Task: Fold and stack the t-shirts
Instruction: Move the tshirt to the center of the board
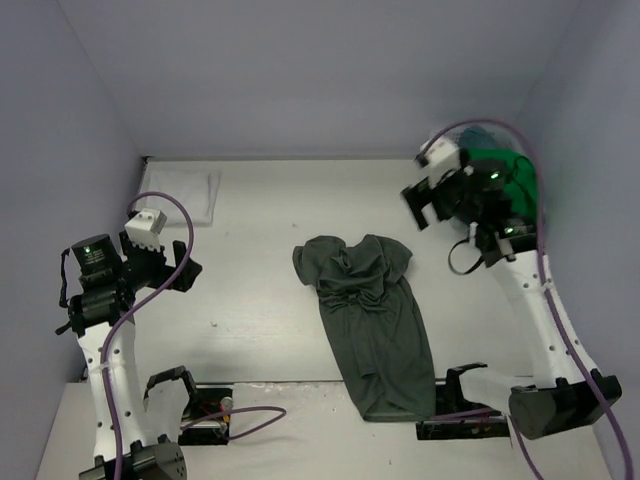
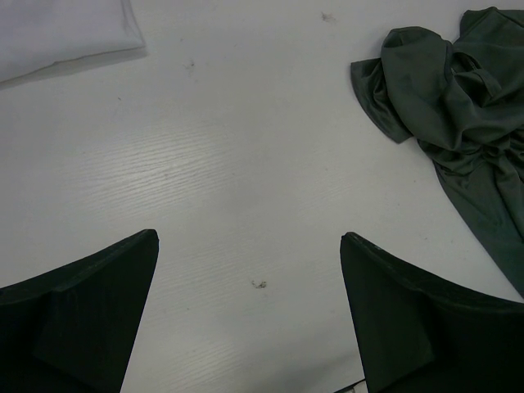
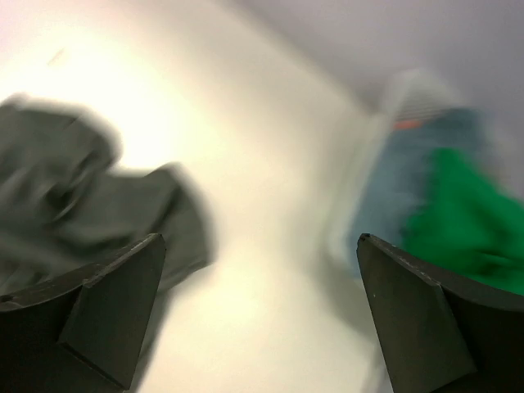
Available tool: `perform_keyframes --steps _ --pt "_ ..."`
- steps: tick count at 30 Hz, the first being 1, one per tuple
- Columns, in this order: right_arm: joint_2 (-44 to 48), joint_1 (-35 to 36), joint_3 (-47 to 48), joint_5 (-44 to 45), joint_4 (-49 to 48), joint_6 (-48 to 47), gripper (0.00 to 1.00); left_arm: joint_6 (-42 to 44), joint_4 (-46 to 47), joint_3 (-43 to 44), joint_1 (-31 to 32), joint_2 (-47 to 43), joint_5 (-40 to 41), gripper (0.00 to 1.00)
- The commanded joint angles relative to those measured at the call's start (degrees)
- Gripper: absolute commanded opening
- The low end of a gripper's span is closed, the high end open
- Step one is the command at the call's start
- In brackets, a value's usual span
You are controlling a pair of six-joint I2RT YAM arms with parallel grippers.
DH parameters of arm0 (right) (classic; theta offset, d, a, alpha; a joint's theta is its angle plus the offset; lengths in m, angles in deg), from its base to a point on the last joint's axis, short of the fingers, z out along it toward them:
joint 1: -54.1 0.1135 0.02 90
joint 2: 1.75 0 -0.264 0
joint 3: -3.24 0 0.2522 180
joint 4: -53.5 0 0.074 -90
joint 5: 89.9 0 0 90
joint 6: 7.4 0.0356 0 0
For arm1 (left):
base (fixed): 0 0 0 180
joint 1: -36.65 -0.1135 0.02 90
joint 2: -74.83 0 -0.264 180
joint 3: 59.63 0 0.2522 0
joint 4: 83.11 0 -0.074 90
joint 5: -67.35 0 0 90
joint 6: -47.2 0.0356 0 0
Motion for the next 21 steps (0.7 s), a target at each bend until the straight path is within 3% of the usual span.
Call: perform_keyframes --steps 1,4,8,21 --pt "-1.8 10.7 -12.7 3.0 4.6 -1.2 0.99 -0.7 2.7 0.9 -0.5 -0.3 -2.2 0.87" --pt "-2.8 15.8 -18.9 0.8 4.4 0.5 0.92 -0.7 2.6 1.1 -0.5 -0.1 -2.3 0.87" --pt "-2.5 19.8 -23.0 3.2 5.1 0.4 0.91 -0.6 2.5 1.0 -0.5 -0.3 -2.0 0.87" --pt "-7.9 22.6 -27.0 7.7 1.4 -3.8 0.9 -0.7 2.8 0.9 -0.5 -0.1 -1.9 0.87"
